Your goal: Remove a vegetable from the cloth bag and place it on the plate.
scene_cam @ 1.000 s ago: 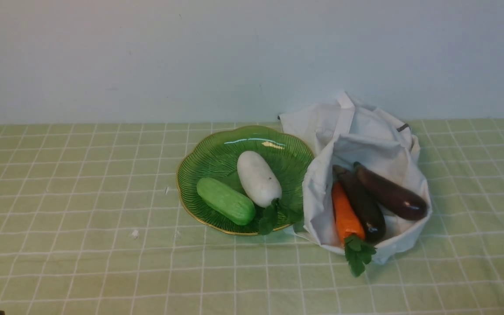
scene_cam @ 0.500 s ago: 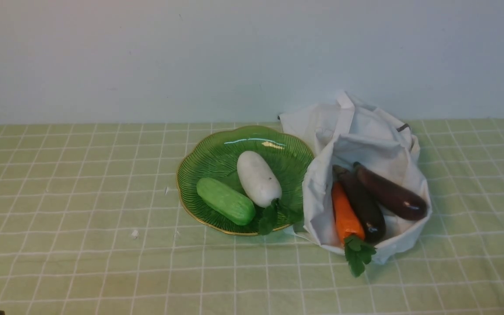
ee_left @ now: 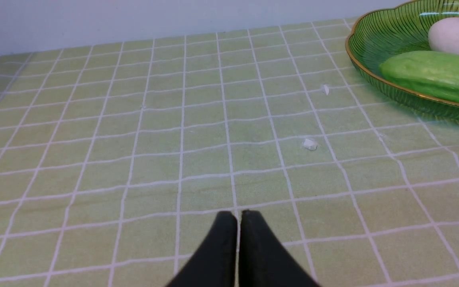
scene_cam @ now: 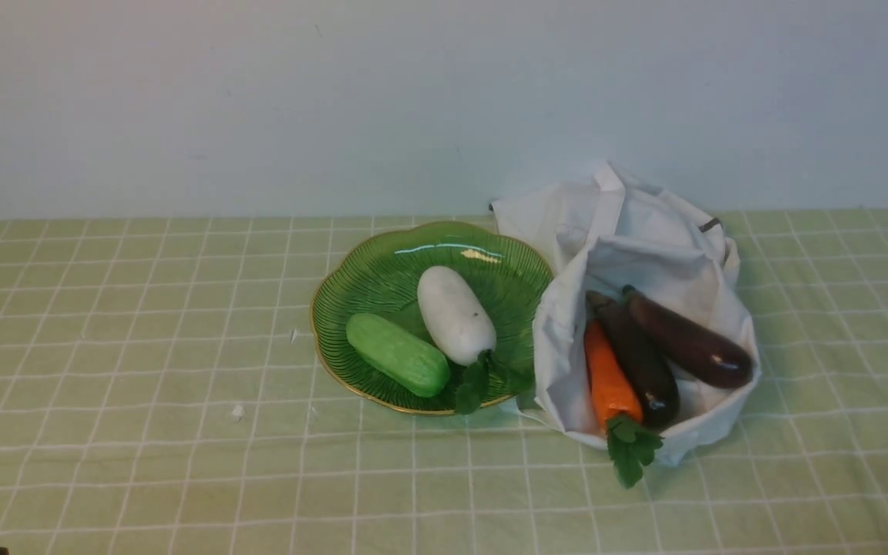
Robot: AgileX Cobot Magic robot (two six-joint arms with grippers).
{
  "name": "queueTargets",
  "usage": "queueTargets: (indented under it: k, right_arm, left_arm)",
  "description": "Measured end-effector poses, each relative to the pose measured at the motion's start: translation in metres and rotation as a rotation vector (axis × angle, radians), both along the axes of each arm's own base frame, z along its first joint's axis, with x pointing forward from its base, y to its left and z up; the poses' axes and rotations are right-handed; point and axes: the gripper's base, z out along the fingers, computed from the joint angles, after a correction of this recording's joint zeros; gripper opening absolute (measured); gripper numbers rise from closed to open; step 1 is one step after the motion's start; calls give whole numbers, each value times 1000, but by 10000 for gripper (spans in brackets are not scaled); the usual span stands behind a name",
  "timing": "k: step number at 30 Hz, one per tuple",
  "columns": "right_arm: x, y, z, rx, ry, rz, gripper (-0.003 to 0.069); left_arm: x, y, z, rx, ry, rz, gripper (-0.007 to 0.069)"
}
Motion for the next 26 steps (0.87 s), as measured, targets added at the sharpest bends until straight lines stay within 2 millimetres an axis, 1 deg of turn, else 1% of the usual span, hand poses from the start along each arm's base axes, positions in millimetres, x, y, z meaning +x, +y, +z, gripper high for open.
queueTargets:
  k: [26]
  right_arm:
    - [0,0,0,14,0,-3,-15]
  left_arm:
    - [0,0,0,0,0,0,-4]
